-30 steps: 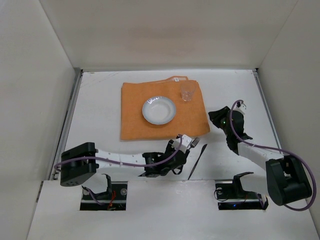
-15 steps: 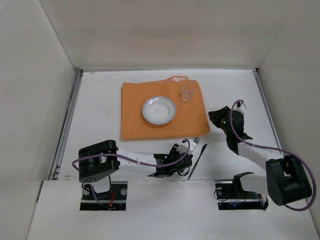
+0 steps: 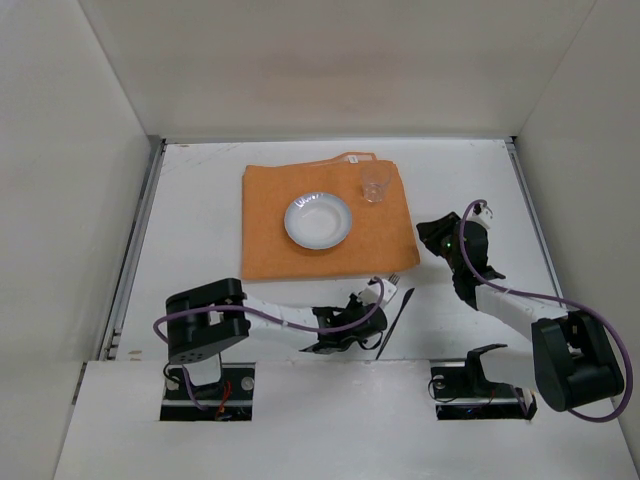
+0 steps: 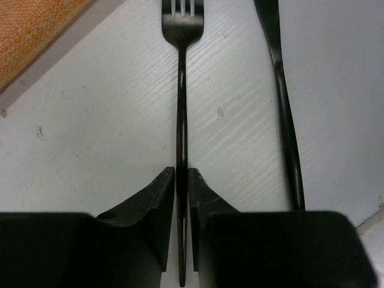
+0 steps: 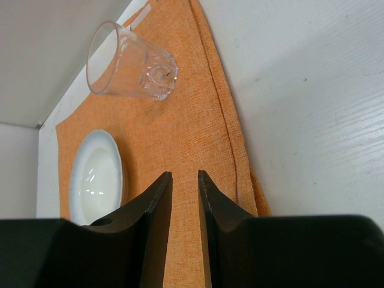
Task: Set the dinner table for one person
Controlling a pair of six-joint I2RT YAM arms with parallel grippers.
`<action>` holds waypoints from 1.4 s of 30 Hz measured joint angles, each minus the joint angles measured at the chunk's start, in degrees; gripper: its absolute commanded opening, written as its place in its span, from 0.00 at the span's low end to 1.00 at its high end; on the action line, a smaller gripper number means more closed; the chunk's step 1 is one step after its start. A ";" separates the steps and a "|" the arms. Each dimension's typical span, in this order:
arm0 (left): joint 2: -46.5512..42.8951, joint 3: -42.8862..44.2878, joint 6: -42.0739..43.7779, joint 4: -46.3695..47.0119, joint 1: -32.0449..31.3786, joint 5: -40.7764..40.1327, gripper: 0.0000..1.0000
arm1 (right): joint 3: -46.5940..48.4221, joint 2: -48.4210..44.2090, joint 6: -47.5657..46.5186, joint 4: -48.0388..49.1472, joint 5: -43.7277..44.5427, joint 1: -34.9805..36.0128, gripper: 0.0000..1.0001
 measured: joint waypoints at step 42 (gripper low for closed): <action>-17.59 -4.00 1.16 -7.63 57.29 13.20 0.08 | 0.00 1.14 0.00 0.07 -0.02 0.02 0.37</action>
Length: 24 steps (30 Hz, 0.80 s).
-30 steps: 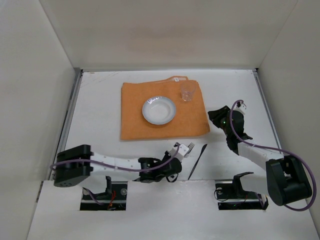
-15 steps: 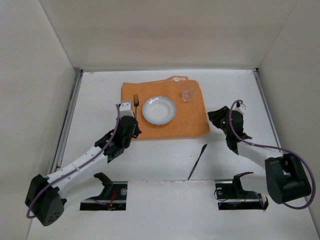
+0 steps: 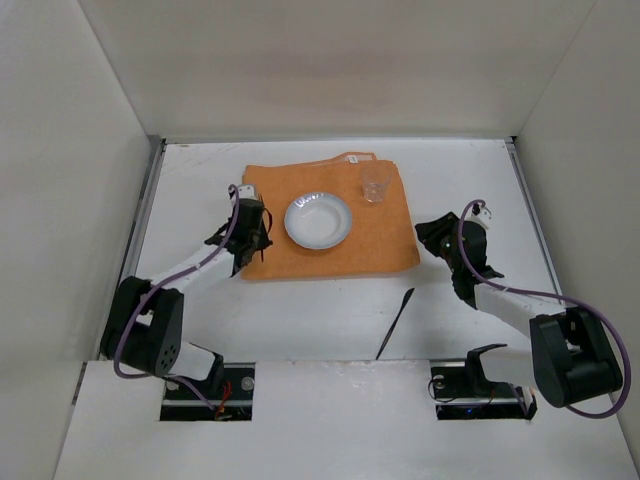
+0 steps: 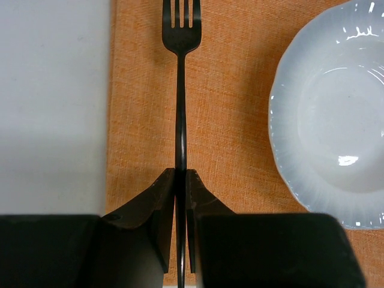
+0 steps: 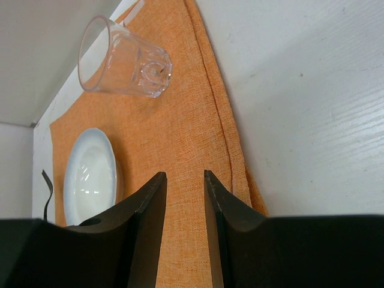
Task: Set the dinner table for one person
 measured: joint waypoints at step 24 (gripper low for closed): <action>13.42 6.16 4.63 3.39 -0.31 -1.11 0.30 | 0.00 0.00 0.02 0.00 -0.04 0.00 0.37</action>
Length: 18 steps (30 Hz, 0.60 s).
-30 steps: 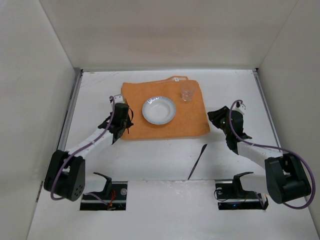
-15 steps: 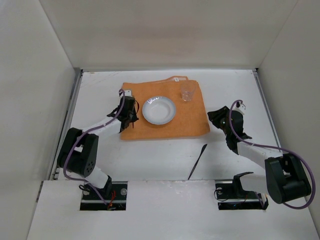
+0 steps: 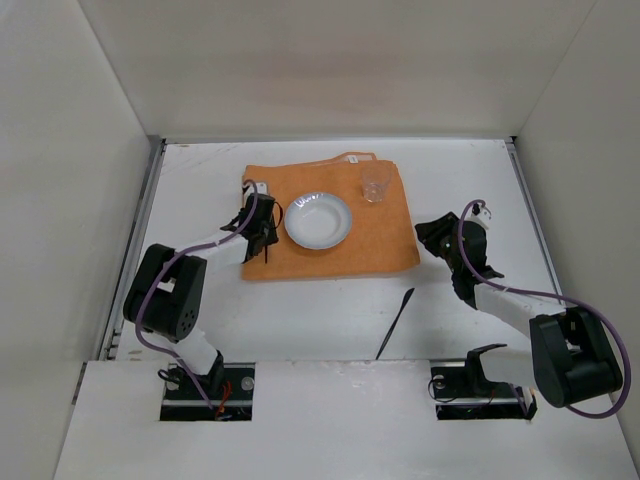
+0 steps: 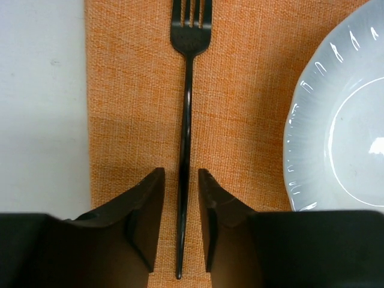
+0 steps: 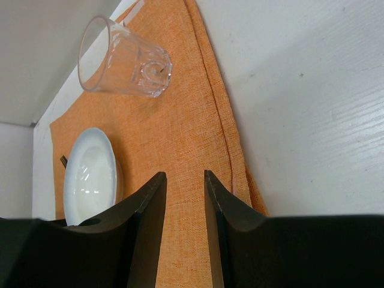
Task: Set the dinner table for one person
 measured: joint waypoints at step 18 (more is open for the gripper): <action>-23.21 -6.54 -6.51 -2.05 -39.71 -8.17 0.35 | 0.00 0.00 0.02 0.00 -0.22 0.00 0.24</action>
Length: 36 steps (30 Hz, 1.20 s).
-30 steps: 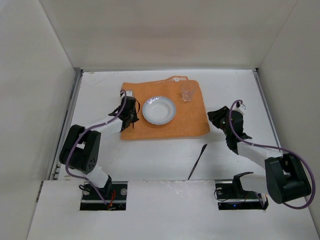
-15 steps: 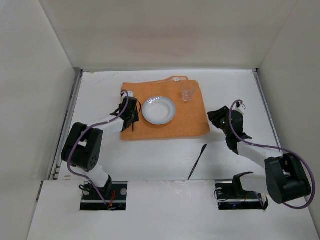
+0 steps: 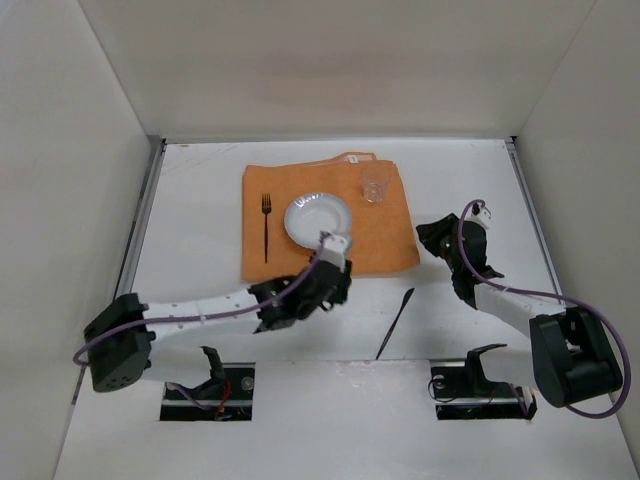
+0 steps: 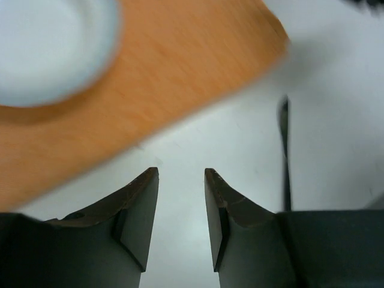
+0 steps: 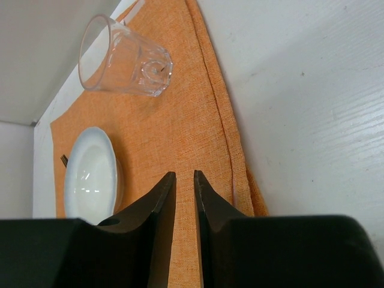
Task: Set the dinner table for one person
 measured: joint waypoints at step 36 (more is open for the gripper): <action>34.91 16.68 -3.96 -0.55 -24.72 -3.61 0.36 | -0.85 -2.08 1.49 -0.11 0.00 -2.36 0.41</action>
